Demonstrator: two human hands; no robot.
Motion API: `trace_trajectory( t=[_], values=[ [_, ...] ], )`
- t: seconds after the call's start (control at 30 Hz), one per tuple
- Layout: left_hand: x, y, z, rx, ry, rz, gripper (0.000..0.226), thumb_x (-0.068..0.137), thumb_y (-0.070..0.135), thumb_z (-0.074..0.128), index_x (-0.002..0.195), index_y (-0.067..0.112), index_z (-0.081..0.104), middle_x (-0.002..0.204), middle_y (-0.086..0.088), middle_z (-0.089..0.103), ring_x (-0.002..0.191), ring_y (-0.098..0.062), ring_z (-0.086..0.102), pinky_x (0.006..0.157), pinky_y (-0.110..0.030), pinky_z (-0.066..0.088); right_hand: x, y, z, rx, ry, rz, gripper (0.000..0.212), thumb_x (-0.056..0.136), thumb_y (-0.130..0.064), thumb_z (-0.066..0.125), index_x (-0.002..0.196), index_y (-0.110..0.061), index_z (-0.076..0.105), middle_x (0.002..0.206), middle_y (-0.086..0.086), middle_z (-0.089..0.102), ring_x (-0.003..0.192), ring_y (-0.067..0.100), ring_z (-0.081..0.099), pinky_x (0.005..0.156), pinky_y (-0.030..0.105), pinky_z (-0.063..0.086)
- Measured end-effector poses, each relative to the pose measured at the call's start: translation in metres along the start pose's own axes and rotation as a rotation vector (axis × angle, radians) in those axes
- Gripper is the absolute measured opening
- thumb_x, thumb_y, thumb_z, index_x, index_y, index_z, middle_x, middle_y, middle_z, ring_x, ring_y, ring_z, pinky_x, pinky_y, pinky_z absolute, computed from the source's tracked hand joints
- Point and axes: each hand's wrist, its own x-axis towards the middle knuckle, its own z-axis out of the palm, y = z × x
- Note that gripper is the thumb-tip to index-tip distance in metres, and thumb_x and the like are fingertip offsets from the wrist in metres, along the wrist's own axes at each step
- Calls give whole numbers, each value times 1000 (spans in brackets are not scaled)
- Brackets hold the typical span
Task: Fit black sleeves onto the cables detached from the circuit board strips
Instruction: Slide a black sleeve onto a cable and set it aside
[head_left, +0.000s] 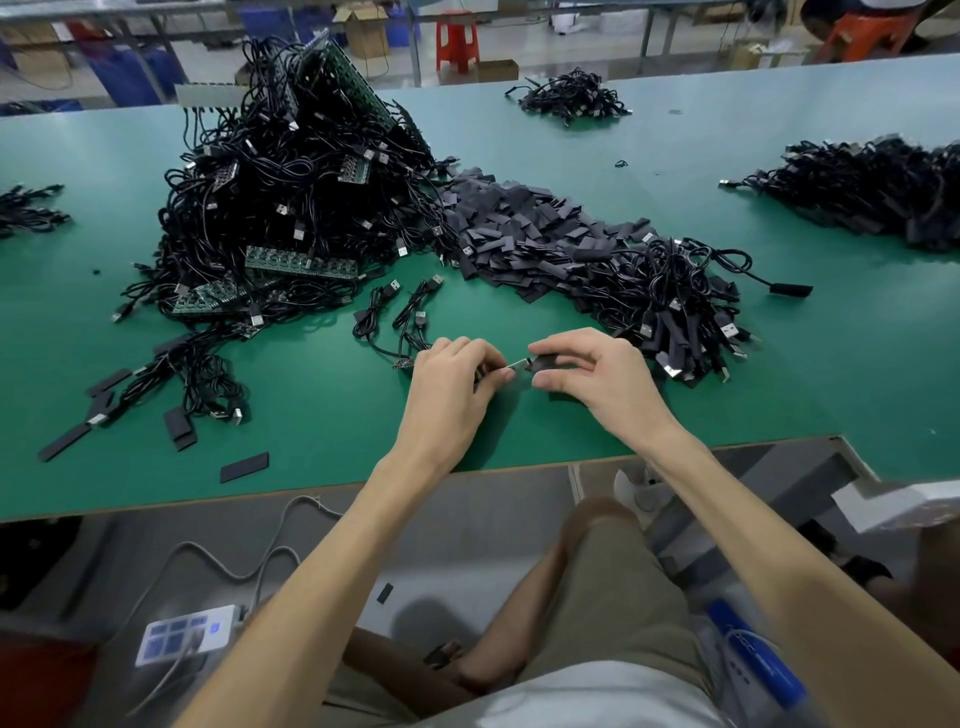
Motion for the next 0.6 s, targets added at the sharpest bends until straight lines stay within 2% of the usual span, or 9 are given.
trace_trajectory(
  t=[0.1,0.2,0.3,0.43,0.6],
  values=[
    [-1,1,-3,-20,22,-25,14,90,29,76,91,17,69,89,7,67,90,-19,55,95,-41,40,0,1,0,-4,16,-11,32,83,-3,80,115,-6,75,113,10,70,101,12,71,93,20,54],
    [-1,3,-6,-43,10,-62,16,86,28,80,90,16,70,89,7,67,89,-17,59,98,-45,42,1,2,0,3,44,-16,22,89,-4,76,110,-2,75,110,15,69,92,20,75,87,23,57],
    [-1,4,-8,-89,-9,-87,18,83,25,82,91,14,70,90,4,66,90,-20,61,93,-46,47,1,3,1,20,48,-5,19,87,1,75,106,1,75,108,21,66,83,21,76,80,20,57],
    [-1,4,-7,-75,-21,-103,17,84,25,81,91,15,69,90,3,64,90,-22,60,92,-46,48,0,2,1,16,34,5,19,86,3,76,104,-2,75,106,24,68,79,22,76,78,20,57],
    [-2,3,-6,-6,2,-95,16,85,27,80,90,17,69,88,5,62,88,-19,56,94,-45,45,-1,1,1,66,30,14,16,89,3,73,105,2,74,104,26,69,76,23,76,72,26,60]
  ],
)
